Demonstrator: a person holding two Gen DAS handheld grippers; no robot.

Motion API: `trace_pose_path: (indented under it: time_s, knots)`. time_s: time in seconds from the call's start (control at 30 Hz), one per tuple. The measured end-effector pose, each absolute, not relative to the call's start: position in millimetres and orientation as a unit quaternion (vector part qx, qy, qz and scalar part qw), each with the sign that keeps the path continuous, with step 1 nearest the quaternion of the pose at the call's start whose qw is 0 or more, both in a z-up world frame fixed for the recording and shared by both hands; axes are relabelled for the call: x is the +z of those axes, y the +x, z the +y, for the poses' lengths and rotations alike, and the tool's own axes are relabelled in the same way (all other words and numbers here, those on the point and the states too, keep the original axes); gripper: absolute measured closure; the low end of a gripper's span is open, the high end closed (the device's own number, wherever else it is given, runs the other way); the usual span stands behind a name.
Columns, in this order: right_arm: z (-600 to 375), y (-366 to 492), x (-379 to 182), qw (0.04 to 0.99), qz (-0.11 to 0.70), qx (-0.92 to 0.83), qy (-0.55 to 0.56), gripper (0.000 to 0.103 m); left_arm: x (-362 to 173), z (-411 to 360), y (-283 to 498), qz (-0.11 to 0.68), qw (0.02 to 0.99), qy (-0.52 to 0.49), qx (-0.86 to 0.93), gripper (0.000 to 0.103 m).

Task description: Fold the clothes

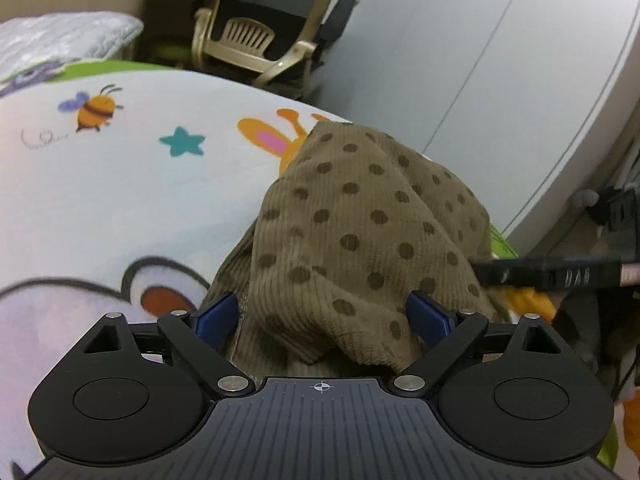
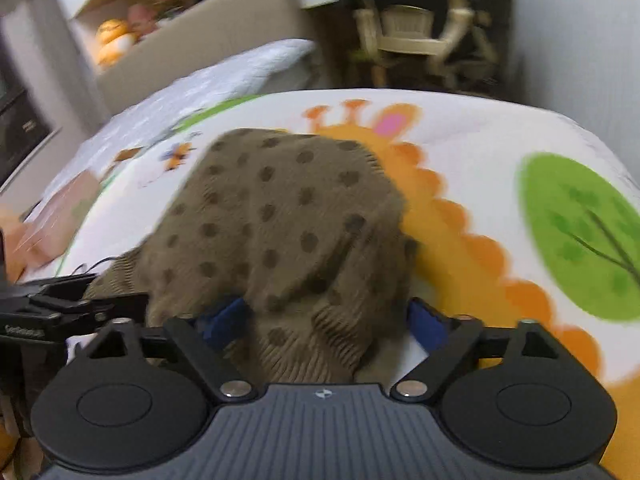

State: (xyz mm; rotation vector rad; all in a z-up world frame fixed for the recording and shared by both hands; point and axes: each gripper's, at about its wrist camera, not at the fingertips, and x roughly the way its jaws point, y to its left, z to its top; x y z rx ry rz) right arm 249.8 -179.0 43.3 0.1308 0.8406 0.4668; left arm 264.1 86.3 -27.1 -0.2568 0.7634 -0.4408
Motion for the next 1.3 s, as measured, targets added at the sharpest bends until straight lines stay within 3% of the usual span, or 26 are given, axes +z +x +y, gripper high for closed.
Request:
trace_pose_path:
  time_s: [0.03,0.1,0.23,0.4,0.47,0.53,0.67,0.77,0.83,1.0,1.13,1.23,1.3]
  knots:
    - [-170.6,254.0,43.9,0.884,0.398,0.239,0.056,0.023,-26.7,86.8,262.8,0.366,0.898,-0.124,-0.211,0.036]
    - [-149.8,263.0,46.4,0.884,0.384,0.264,0.041,0.031,-21.2,91.9,258.3,0.354,0.905,-0.120,-0.204,0.049]
    - [-92.2,285.0,53.3,0.892,0.342,0.297,0.006,0.038,-10.8,120.8,253.4,0.331,0.924,-0.120,-0.150,0.057]
    - [-58.3,303.8,50.7,0.903,0.314,0.292,-0.005,0.037,-0.4,172.7,250.0,0.315,0.932,-0.154,-0.092,0.065]
    - [-53.2,309.0,47.6,0.908,0.310,0.282,-0.008,0.030,6.1,188.0,242.5,0.311,0.930,-0.169,-0.096,0.071]
    - [-48.0,314.2,44.5,0.913,0.306,0.272,-0.012,0.025,8.9,191.6,230.2,0.313,0.930,-0.160,-0.110,0.094]
    - [-64.6,295.9,45.2,0.923,0.289,0.246,-0.065,0.022,3.2,186.7,211.5,0.337,0.923,-0.125,-0.136,0.094]
    - [-79.8,272.8,52.9,0.927,0.268,0.236,-0.110,0.022,-1.1,183.0,197.4,0.354,0.917,-0.099,-0.155,0.084]
    - [-89.1,257.0,59.9,0.928,0.255,0.239,-0.126,0.023,0.8,182.9,196.6,0.345,0.922,-0.091,-0.149,0.059]
    - [-81.3,234.8,85.5,0.932,0.215,0.265,-0.121,0.029,11.2,167.6,207.5,0.302,0.941,-0.052,-0.145,0.031]
    - [-47.6,262.4,109.6,0.935,0.194,0.275,-0.113,0.031,9.9,145.2,216.6,0.286,0.946,-0.020,-0.151,0.023]
    - [-19.3,308.8,108.0,0.926,0.238,0.281,-0.081,0.031,9.2,134.2,223.8,0.280,0.945,-0.023,-0.166,0.010]
    - [-5.2,341.1,96.0,0.920,0.278,0.270,-0.056,0.031,9.8,130.2,228.5,0.279,0.942,-0.028,-0.183,0.009]
